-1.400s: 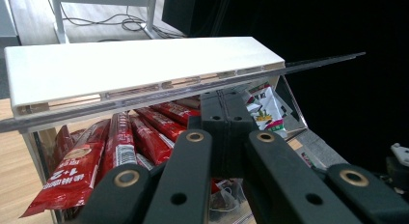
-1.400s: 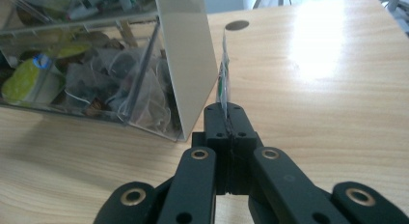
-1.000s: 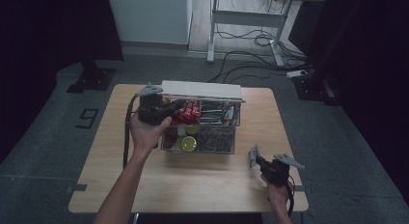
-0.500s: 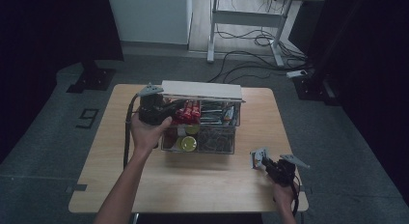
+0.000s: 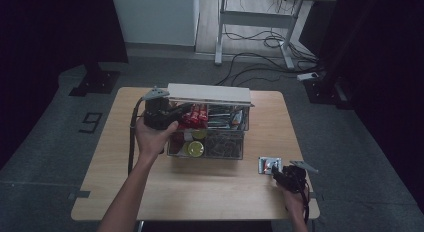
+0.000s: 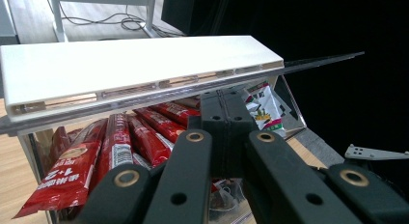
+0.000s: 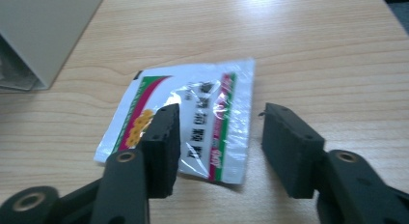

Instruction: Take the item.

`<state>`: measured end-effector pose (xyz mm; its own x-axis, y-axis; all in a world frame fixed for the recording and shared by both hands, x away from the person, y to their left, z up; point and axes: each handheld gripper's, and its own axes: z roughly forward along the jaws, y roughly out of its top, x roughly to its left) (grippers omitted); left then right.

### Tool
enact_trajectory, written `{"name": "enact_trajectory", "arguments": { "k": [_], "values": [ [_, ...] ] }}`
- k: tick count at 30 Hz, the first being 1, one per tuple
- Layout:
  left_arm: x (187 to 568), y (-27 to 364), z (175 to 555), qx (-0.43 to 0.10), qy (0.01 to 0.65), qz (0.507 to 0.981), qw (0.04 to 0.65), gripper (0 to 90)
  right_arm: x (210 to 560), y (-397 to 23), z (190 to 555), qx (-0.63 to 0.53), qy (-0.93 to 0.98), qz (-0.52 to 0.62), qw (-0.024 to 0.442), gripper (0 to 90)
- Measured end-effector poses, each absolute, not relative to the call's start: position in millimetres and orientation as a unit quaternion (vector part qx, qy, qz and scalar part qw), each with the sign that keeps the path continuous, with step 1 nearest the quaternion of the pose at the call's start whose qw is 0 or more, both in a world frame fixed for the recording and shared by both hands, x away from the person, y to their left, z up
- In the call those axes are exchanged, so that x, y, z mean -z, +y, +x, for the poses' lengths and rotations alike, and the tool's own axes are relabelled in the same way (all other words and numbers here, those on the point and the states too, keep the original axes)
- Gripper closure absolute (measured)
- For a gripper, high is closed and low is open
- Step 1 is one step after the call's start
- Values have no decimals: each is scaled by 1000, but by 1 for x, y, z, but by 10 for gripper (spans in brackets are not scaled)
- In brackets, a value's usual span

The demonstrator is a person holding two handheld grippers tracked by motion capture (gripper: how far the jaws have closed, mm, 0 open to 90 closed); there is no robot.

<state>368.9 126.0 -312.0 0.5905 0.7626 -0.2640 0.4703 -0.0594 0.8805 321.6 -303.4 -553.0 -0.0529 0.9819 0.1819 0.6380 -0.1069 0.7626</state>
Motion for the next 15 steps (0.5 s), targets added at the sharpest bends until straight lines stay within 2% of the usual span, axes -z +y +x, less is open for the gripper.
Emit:
{"name": "enact_trajectory", "arguments": {
  "k": [6, 15],
  "values": [
    [312, 126, 369, -137, 431, 715, 533, 900, 548, -305, 318, -369, 611, 652, 255, 378],
    [313, 126, 369, -136, 432, 714, 534, 900, 540, -305, 313, -392, 599, 644, 269, 375]
  ]
}}
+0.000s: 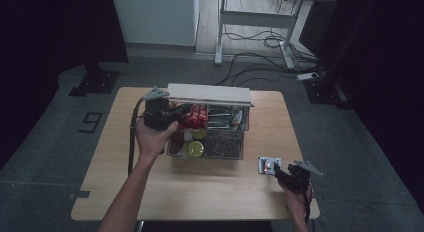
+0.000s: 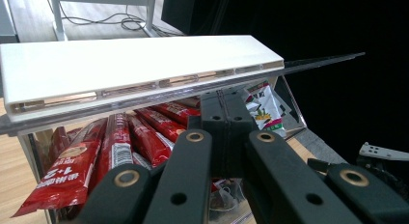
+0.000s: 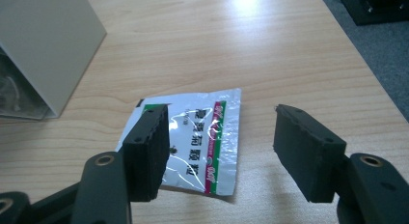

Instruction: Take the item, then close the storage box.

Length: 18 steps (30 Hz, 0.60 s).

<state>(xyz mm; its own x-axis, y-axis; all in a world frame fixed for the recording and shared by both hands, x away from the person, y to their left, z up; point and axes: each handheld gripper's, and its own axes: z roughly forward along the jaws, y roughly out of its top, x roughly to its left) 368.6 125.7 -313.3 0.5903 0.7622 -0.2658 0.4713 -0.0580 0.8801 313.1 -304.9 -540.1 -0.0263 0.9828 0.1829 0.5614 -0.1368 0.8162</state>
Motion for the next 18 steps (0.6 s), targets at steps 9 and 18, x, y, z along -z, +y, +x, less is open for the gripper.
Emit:
{"name": "enact_trajectory", "arguments": {
  "k": [9, 18],
  "values": [
    [317, 127, 366, -135, 431, 716, 532, 900, 534, -302, 309, -408, 603, 630, 270, 397],
    [318, 129, 359, -135, 429, 717, 534, 900, 535, -301, 309, -409, 605, 629, 267, 410]
  ]
}}
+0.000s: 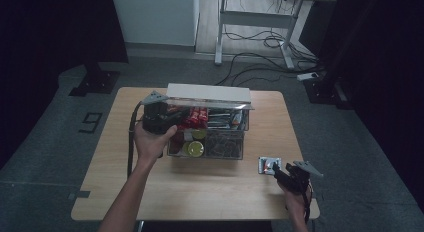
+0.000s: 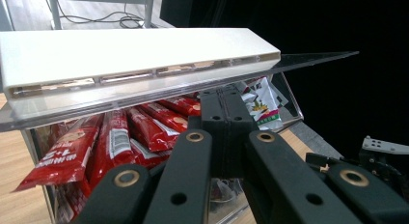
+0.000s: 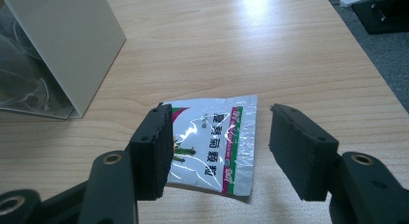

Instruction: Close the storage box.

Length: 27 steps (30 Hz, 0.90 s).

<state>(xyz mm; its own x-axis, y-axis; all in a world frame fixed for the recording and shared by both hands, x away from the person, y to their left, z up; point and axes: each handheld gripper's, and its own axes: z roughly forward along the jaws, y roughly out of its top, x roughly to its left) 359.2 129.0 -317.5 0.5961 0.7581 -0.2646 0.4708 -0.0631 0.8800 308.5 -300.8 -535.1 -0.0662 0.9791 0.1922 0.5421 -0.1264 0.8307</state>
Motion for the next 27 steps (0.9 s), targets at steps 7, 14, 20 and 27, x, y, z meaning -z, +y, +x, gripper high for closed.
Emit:
{"name": "enact_trajectory", "arguments": {
  "k": [7, 14, 20, 27],
  "values": [
    [319, 131, 356, -134, 429, 718, 532, 900, 536, -300, 309, -408, 606, 629, 265, 415],
    [324, 131, 354, -131, 428, 720, 531, 900, 536, -301, 308, -408, 606, 630, 263, 418],
    [329, 131, 351, -129, 427, 723, 527, 899, 537, -301, 308, -408, 606, 631, 262, 419],
    [335, 131, 348, -125, 427, 728, 523, 897, 537, -301, 308, -408, 606, 632, 260, 419]
  ]
}}
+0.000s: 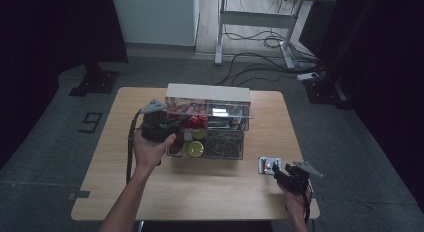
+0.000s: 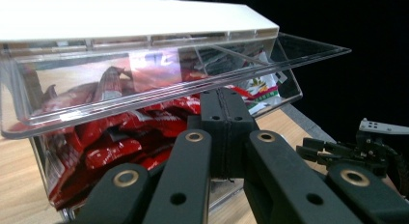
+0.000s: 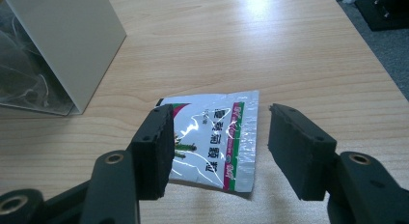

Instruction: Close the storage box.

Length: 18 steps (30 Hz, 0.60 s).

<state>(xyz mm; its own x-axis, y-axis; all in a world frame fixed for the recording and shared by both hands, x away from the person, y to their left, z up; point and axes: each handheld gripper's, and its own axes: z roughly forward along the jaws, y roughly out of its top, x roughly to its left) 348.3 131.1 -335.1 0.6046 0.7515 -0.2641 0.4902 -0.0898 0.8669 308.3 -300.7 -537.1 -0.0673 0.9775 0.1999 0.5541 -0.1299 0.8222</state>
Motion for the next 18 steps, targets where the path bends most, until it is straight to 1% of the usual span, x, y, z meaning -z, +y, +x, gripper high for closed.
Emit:
{"name": "enact_trajectory", "arguments": {
  "k": [18],
  "values": [
    [353, 130, 345, -112, 431, 732, 515, 896, 540, -300, 309, -405, 608, 633, 256, 420]
  ]
}}
